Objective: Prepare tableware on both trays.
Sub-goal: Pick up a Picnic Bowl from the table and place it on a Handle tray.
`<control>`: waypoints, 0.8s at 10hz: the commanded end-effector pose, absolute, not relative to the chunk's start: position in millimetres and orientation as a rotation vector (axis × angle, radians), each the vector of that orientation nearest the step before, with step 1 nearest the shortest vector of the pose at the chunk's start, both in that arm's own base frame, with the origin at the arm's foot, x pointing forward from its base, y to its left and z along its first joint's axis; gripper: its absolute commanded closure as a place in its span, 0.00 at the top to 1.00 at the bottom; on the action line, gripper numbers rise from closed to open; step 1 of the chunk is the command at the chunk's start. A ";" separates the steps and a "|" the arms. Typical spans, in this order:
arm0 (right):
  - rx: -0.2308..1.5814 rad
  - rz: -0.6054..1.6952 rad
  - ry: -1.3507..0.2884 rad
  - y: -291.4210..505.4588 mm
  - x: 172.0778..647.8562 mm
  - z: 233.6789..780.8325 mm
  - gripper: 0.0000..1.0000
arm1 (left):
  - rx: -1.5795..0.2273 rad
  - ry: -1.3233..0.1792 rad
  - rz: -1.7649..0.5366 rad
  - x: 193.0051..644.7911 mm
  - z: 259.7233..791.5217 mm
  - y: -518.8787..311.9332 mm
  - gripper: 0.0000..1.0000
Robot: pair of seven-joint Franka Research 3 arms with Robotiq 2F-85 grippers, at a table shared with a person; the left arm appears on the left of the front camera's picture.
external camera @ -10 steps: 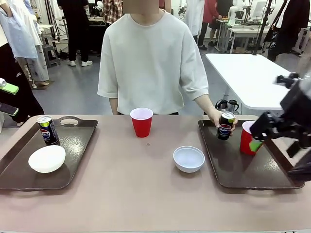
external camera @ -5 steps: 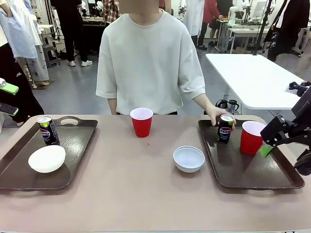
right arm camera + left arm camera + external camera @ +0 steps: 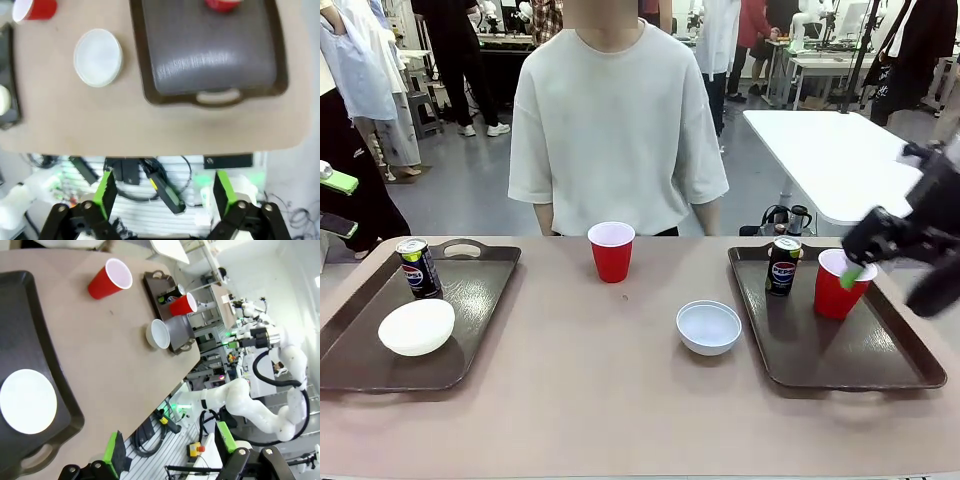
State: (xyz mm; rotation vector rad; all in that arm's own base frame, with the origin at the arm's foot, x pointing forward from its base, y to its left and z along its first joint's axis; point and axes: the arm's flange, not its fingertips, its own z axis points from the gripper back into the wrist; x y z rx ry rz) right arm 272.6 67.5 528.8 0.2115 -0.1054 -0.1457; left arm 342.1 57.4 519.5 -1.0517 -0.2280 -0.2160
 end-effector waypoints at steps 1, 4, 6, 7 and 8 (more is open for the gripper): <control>0.183 -0.201 -0.111 108.3 340.3 529.7 1.00 | -1.071 -0.244 -0.231 341.9 519.2 58.3 0.95; 0.136 -0.224 -0.128 156.5 389.9 502.6 1.00 | -1.071 -0.244 -0.231 341.9 519.2 58.3 0.95; 0.107 -0.215 -0.172 173.5 408.5 480.0 1.00 | -1.071 -0.244 -0.231 341.9 519.2 58.3 0.95; 0.081 -0.166 -0.218 171.3 410.2 478.8 1.00 | -1.071 -0.244 -0.231 341.9 519.2 58.3 0.95; 0.145 -0.194 -0.141 168.8 400.0 484.1 1.00 | -1.071 -0.244 -0.231 341.9 519.2 58.3 0.95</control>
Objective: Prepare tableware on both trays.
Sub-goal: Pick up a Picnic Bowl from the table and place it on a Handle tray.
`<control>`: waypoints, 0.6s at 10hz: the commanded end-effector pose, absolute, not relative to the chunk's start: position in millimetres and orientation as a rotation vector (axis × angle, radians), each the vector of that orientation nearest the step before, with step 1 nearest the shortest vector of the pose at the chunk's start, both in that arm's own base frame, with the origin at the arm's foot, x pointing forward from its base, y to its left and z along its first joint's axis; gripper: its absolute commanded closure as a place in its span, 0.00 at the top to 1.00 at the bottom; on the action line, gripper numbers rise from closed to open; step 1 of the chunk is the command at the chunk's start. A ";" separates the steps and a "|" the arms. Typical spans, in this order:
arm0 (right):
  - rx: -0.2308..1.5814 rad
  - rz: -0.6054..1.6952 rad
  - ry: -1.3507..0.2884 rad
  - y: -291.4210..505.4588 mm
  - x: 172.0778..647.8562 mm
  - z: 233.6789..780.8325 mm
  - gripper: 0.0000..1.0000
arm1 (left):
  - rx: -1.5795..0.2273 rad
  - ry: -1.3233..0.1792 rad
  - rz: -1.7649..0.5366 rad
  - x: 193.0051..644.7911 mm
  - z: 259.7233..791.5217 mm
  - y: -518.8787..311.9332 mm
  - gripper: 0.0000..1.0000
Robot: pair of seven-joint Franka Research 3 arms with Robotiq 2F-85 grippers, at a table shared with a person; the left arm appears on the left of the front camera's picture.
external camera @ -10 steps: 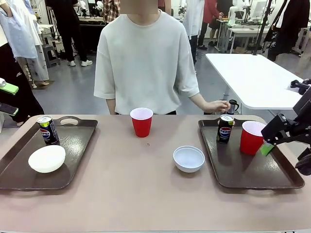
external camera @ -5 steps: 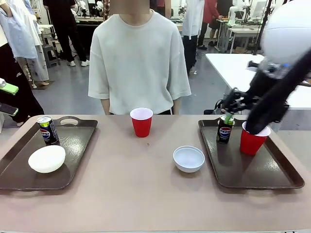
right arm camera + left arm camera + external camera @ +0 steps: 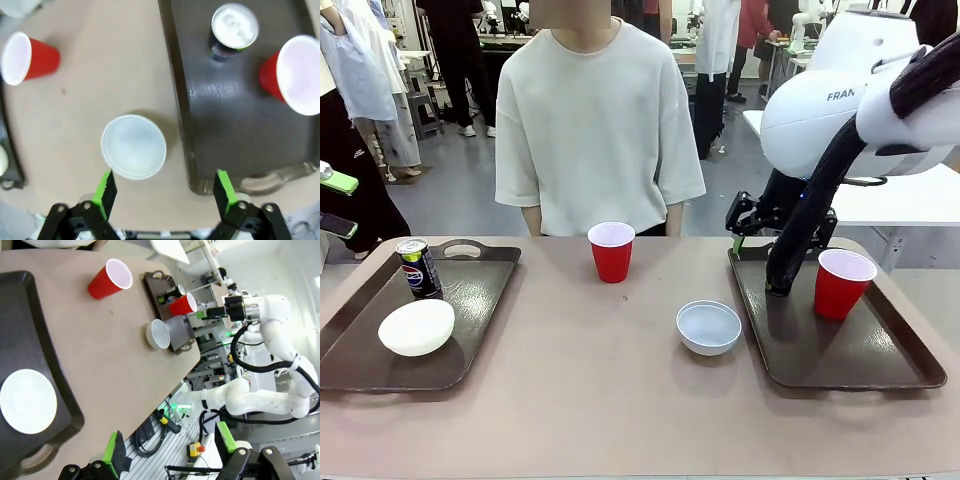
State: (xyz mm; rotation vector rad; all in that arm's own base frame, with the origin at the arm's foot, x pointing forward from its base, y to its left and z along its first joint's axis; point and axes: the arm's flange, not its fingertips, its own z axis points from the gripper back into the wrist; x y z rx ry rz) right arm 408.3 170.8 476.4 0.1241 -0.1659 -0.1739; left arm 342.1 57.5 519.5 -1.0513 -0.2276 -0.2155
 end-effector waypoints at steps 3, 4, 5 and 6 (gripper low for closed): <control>-0.002 -0.181 -0.156 174.8 409.0 453.8 1.00 | -1.071 -0.244 -0.231 341.9 519.2 58.3 0.95; -0.053 -0.158 -0.177 183.0 414.8 437.5 1.00 | -1.071 -0.244 -0.231 341.9 519.2 58.3 0.95; -0.058 -0.129 -0.168 186.5 424.6 422.4 1.00 | -1.071 -0.244 -0.231 341.9 519.2 58.3 0.95; -0.055 -0.113 -0.166 190.3 433.6 412.0 1.00 | -1.071 -0.244 -0.231 341.9 519.2 58.3 0.95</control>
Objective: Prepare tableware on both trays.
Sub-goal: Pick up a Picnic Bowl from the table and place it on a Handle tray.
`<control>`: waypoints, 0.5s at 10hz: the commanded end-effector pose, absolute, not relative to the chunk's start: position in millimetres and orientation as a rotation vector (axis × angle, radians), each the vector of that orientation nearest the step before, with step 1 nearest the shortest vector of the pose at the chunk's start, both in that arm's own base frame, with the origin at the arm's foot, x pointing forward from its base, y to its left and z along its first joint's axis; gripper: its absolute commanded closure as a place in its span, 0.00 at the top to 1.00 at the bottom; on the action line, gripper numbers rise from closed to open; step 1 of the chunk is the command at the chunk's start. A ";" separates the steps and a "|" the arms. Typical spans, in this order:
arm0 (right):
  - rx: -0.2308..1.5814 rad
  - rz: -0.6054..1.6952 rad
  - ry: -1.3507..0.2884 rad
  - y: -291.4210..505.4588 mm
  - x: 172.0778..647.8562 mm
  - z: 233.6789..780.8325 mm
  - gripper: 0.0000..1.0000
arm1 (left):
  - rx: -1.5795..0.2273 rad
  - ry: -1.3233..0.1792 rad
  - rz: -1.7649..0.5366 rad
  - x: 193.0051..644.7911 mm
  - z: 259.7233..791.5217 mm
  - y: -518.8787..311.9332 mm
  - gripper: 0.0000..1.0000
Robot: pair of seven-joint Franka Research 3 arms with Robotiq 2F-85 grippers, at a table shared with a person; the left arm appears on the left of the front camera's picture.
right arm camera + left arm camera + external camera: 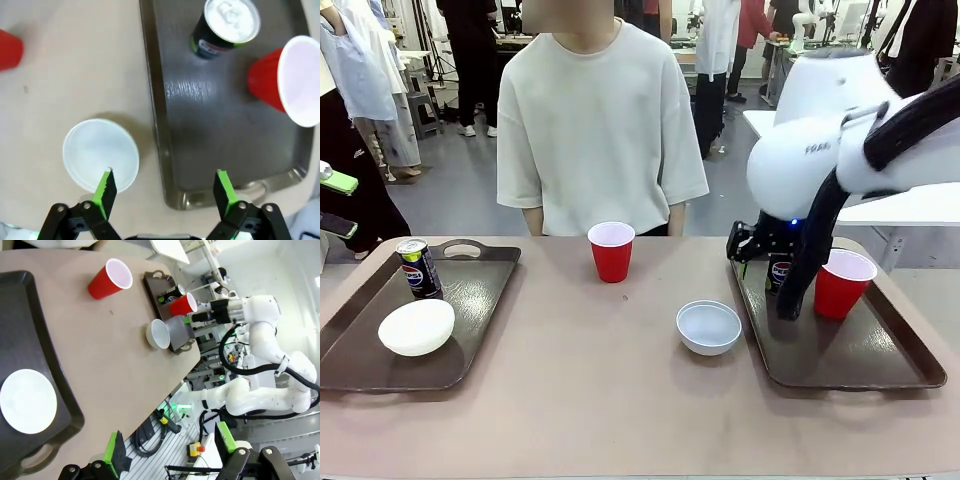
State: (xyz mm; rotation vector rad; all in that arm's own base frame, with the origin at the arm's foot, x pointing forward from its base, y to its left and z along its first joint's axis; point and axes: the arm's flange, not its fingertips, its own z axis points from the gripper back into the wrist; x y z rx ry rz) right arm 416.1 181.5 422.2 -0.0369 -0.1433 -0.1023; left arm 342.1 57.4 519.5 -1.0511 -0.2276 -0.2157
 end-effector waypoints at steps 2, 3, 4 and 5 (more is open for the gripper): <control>-0.031 -0.085 -0.119 197.6 442.1 392.4 1.00 | -1.071 -0.244 -0.231 341.9 519.2 58.3 0.95; -0.029 -0.074 -0.097 203.8 442.1 384.4 1.00 | -1.071 -0.244 -0.231 341.9 519.2 58.3 0.95; -0.029 -0.068 -0.081 204.7 444.5 377.6 1.00 | -1.071 -0.244 -0.231 341.9 519.2 58.3 0.95; -0.024 -0.066 -0.053 207.8 444.6 368.0 1.00 | -1.071 -0.244 -0.231 341.9 519.2 58.3 0.95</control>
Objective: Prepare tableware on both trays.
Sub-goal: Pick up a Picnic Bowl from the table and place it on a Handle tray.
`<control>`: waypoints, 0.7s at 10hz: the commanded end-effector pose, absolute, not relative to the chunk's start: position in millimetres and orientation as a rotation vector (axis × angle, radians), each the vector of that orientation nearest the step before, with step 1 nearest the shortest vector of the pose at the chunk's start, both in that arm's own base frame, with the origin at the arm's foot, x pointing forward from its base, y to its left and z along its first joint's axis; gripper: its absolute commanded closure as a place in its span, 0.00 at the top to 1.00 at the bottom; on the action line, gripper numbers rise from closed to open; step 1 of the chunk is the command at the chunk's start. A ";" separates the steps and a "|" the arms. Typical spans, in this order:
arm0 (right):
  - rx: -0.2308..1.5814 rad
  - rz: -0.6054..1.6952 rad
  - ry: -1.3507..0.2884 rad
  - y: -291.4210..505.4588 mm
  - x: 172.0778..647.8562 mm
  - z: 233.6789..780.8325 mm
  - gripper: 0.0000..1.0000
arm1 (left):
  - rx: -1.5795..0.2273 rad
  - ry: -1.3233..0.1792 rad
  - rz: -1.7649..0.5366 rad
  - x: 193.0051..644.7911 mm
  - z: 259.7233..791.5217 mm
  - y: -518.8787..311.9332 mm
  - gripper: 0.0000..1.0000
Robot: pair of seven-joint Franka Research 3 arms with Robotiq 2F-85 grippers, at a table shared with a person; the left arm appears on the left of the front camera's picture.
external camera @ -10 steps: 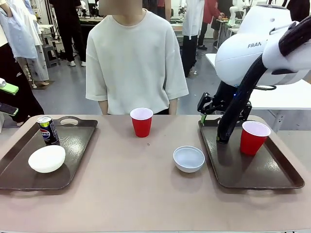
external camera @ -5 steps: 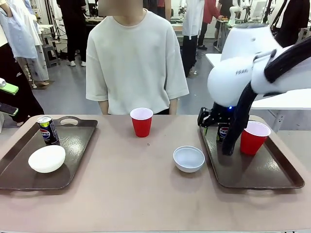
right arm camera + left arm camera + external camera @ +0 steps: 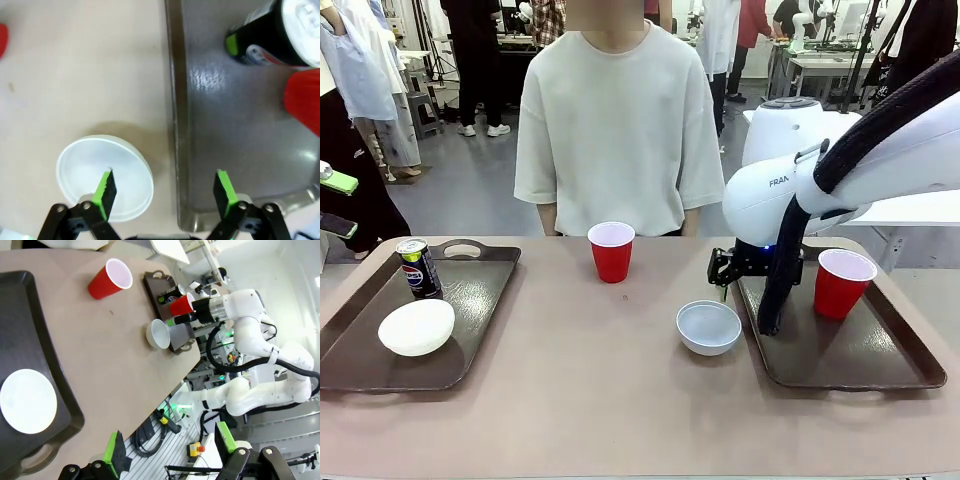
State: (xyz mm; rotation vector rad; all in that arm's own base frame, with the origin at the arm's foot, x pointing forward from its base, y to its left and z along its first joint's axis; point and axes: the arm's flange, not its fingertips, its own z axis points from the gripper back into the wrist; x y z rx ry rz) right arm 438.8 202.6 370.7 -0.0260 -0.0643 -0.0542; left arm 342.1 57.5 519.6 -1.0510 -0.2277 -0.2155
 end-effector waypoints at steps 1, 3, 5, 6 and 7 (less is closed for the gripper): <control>-0.021 -0.067 -0.022 206.5 446.4 357.9 0.97 | -1.071 -0.244 -0.231 341.9 519.2 58.3 0.95; -0.006 -0.052 0.021 215.3 444.8 348.0 0.78 | -1.071 -0.244 -0.231 341.9 519.2 58.3 0.95; -0.006 -0.047 0.025 216.0 444.5 344.7 0.58 | -1.071 -0.244 -0.231 341.9 519.2 58.3 0.95; -0.009 -0.050 0.028 217.6 446.8 340.9 0.42 | -1.071 -0.244 -0.231 341.9 519.2 58.3 0.95; -0.012 -0.051 0.035 219.2 447.2 337.9 0.38 | -1.071 -0.244 -0.231 341.9 519.2 58.3 0.95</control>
